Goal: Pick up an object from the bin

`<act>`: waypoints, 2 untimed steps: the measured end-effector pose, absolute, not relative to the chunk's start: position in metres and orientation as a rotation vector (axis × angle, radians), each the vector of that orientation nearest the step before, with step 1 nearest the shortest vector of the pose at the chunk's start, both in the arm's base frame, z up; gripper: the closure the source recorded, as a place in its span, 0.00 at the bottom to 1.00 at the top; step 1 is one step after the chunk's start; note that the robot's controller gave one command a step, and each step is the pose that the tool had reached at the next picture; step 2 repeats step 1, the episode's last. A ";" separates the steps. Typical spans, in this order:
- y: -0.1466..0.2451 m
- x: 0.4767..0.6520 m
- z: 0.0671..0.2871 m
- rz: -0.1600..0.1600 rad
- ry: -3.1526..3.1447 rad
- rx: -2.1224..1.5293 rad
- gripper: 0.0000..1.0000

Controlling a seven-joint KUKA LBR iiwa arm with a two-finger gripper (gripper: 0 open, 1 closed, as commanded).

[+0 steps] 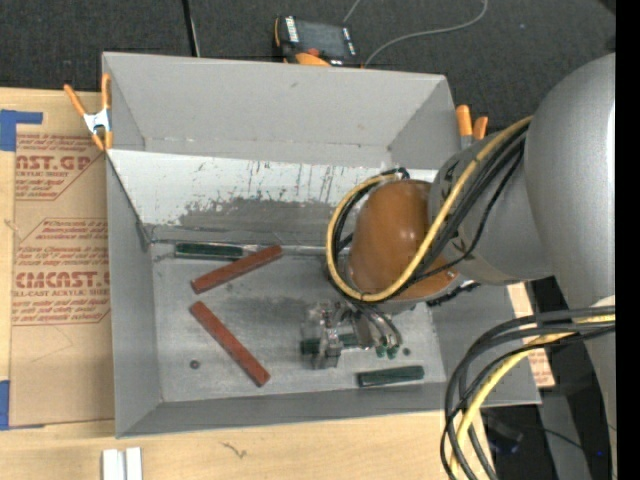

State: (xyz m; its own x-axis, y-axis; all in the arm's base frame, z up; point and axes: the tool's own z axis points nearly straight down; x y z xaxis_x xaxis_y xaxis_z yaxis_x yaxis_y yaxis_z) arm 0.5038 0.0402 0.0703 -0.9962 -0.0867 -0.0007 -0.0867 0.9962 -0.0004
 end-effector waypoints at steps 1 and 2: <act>0.037 0.514 0.209 0.000 3.129 -0.135 1.00; 0.037 0.514 0.209 0.000 3.129 -0.135 1.00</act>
Offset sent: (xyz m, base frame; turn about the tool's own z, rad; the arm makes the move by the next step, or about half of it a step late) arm 0.0080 -0.0034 0.1341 0.0009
